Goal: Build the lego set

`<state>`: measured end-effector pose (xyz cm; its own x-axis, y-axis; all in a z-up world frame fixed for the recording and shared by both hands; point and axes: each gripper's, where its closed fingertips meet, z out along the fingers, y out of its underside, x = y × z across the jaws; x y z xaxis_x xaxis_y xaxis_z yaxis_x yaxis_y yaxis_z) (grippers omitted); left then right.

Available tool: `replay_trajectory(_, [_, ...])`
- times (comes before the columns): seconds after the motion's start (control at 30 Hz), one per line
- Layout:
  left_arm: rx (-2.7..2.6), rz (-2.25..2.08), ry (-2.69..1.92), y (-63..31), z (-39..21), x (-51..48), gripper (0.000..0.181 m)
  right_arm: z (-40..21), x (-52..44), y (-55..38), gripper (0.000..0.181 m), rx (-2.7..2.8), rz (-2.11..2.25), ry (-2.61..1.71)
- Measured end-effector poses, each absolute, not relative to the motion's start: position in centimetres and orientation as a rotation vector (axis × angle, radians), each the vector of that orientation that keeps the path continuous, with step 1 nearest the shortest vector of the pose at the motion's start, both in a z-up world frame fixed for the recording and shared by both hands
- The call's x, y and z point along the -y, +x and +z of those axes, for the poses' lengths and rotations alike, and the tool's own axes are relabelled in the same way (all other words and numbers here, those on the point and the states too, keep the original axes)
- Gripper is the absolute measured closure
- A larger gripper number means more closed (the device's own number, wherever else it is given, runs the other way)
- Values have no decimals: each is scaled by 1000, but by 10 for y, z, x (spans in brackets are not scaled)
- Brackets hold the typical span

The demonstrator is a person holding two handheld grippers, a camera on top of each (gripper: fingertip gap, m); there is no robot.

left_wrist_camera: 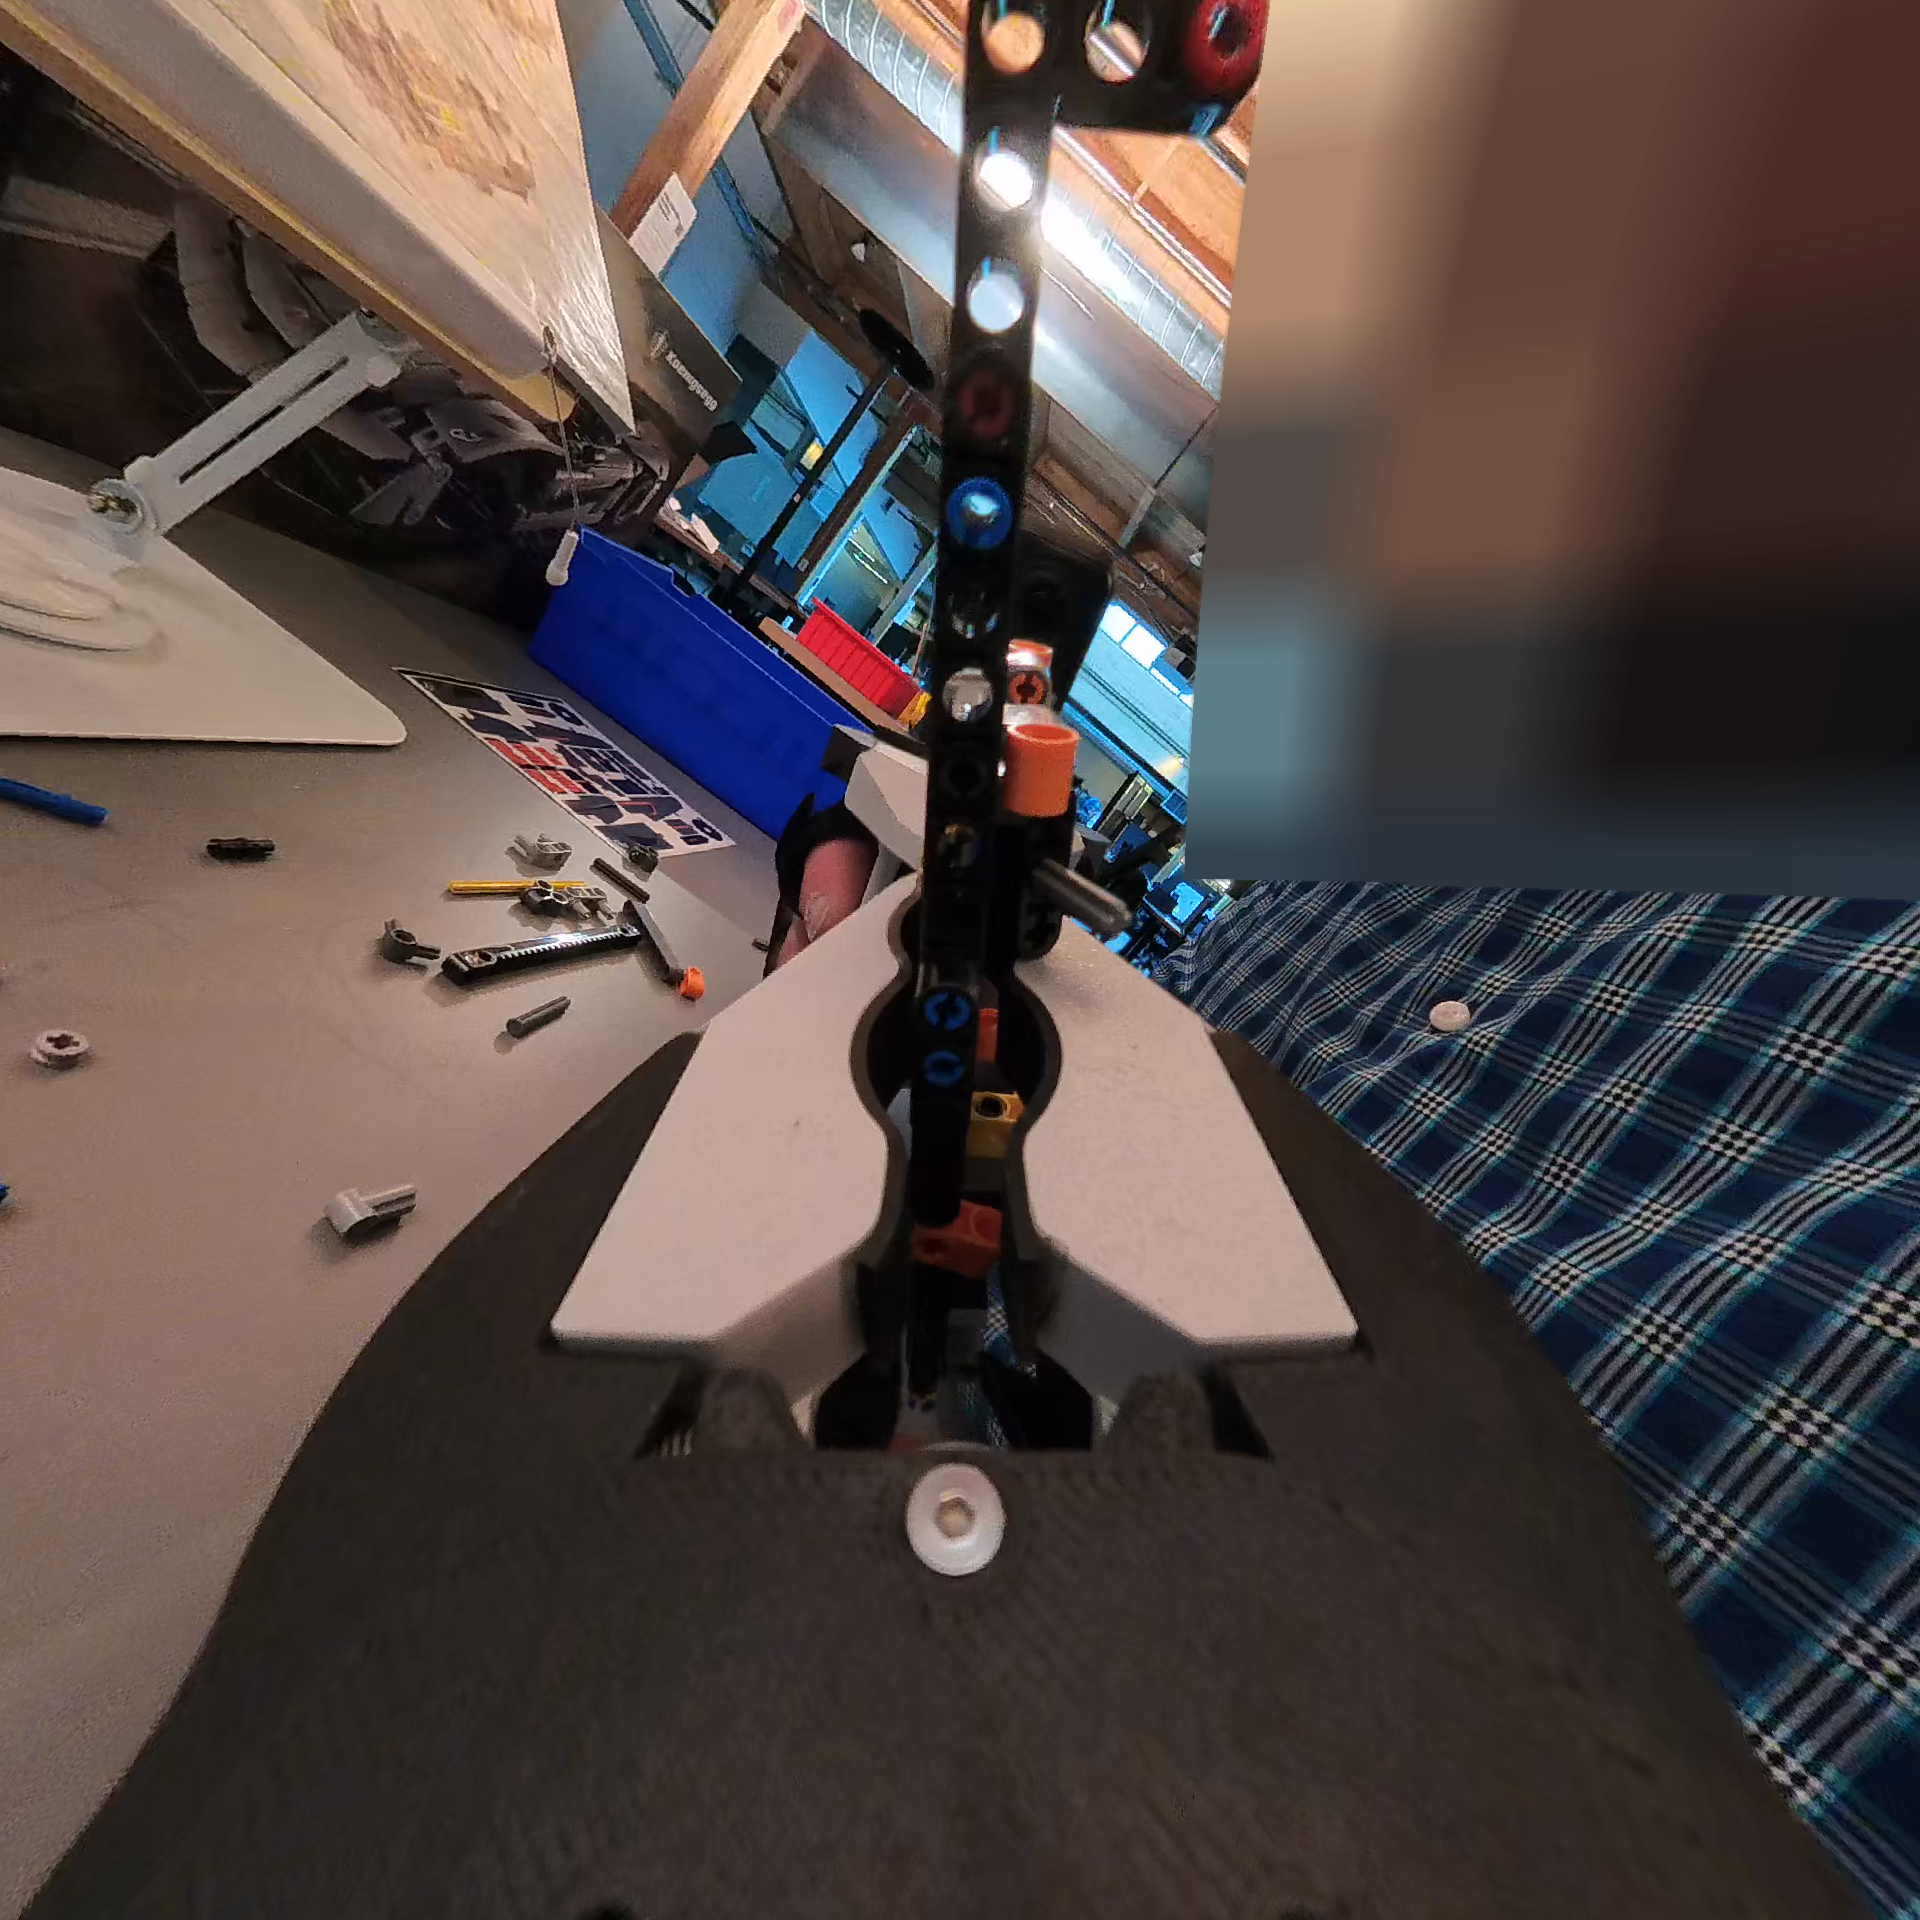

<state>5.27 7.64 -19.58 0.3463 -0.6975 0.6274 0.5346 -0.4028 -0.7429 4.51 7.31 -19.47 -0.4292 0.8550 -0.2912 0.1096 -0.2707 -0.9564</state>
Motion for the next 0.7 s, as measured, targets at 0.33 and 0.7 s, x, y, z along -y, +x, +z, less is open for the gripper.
replay_trajectory(0.33, [-191, -1304, -1466, 55, -195, -76, 175, -195, -72, 48, 180, 1442, 1801, -1222])
replay_trajectory(0.7, [-227, -1249, -1461, 57, -196, -74, 175, -196, -71, 49, 180, 1427, 1835, -1221])
